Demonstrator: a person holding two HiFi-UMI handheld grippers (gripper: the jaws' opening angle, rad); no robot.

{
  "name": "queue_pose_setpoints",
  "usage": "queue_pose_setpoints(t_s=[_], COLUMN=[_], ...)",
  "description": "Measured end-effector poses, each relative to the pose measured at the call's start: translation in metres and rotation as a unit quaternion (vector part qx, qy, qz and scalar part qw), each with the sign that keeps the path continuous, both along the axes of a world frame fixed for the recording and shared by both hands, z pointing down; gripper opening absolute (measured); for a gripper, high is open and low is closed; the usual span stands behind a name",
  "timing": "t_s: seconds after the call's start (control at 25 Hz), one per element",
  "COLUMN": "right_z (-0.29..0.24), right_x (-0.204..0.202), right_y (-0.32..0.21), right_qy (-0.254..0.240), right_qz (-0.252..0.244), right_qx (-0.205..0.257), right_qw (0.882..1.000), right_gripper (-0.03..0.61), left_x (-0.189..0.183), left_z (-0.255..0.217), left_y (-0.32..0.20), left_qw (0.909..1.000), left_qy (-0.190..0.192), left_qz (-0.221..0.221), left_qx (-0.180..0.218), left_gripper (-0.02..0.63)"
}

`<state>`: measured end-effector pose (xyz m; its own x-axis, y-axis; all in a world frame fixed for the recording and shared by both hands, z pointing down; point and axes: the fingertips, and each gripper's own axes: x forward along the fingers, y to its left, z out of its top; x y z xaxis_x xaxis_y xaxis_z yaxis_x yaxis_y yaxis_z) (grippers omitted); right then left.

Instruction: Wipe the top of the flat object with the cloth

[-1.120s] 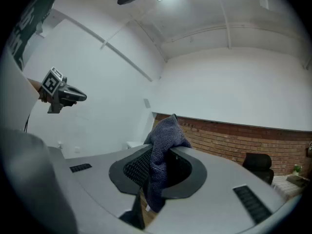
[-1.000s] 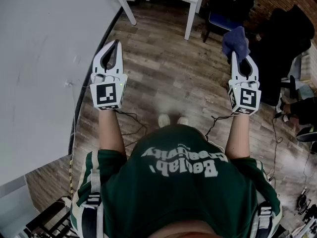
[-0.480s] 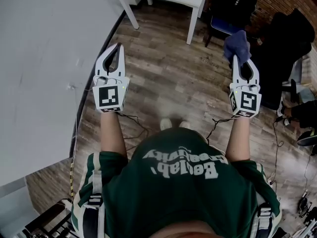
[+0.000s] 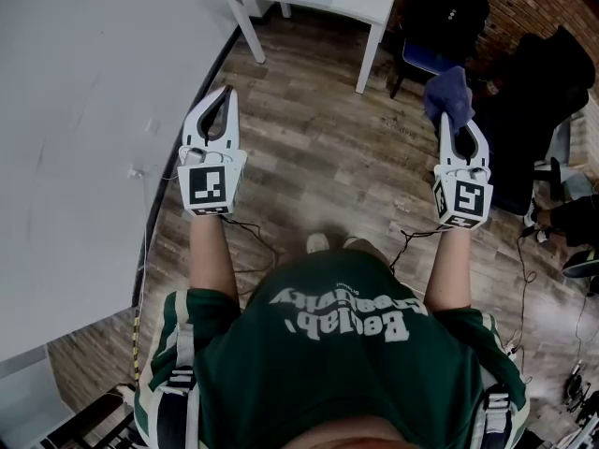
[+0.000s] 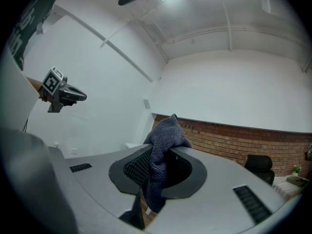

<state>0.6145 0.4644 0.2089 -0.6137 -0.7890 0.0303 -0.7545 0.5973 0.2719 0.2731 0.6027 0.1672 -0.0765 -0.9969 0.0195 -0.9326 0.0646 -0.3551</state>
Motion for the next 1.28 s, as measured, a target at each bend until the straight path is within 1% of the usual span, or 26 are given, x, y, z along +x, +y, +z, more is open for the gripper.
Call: queue_pose_setpoints(t_s=[0.24, 0.44, 0.56, 0.72, 0.88, 1.08, 1.2, 1.28], right_z=[0.013, 0.025, 0.033, 0.036, 0.037, 0.039, 0.042, 0.047], right_x=[-0.022, -0.043, -0.061, -0.085, -0.111, -0.146, -0.166, -0.180], right_y=[-0.012, -0.054, -0.098, -0.170, -0.246, -0.335, -0.378, -0.397], right_qy=[0.004, 0.002, 0.000, -0.010, -0.008, -0.008, -0.011, -0.016], right_qz=[0.000, -0.004, -0.011, -0.014, -0.023, -0.033, -0.033, -0.034], right_qx=[-0.008, -0.005, 0.000, 0.001, 0.001, -0.002, -0.007, -0.017], right_qw=[1.000, 1.000, 1.000, 1.000, 1.000, 0.999, 0.999, 0.999], right_gripper=[0.048, 0.048, 0.049, 0.049, 0.049, 0.049, 0.049, 0.049], left_x=[-0.020, -0.036, -0.050, -0.066, -0.087, -0.115, -0.128, -0.137], left_z=[0.013, 0.025, 0.034, 0.042, 0.042, 0.041, 0.042, 0.044], left_y=[-0.020, -0.064, -0.106, -0.177, -0.251, -0.334, -0.374, -0.397], left_qw=[0.9999, 0.9999, 0.9999, 0.9998, 0.9997, 0.9998, 0.9998, 0.9998], left_qy=[0.003, 0.006, 0.004, 0.008, 0.015, 0.014, 0.007, 0.006], left_qz=[0.012, 0.015, 0.011, 0.017, 0.018, 0.014, 0.016, 0.019], left_qx=[-0.007, -0.003, -0.001, 0.001, 0.003, 0.007, 0.002, -0.002], left_gripper=[-0.006, -0.006, -0.006, -0.006, -0.006, -0.006, -0.006, -0.006])
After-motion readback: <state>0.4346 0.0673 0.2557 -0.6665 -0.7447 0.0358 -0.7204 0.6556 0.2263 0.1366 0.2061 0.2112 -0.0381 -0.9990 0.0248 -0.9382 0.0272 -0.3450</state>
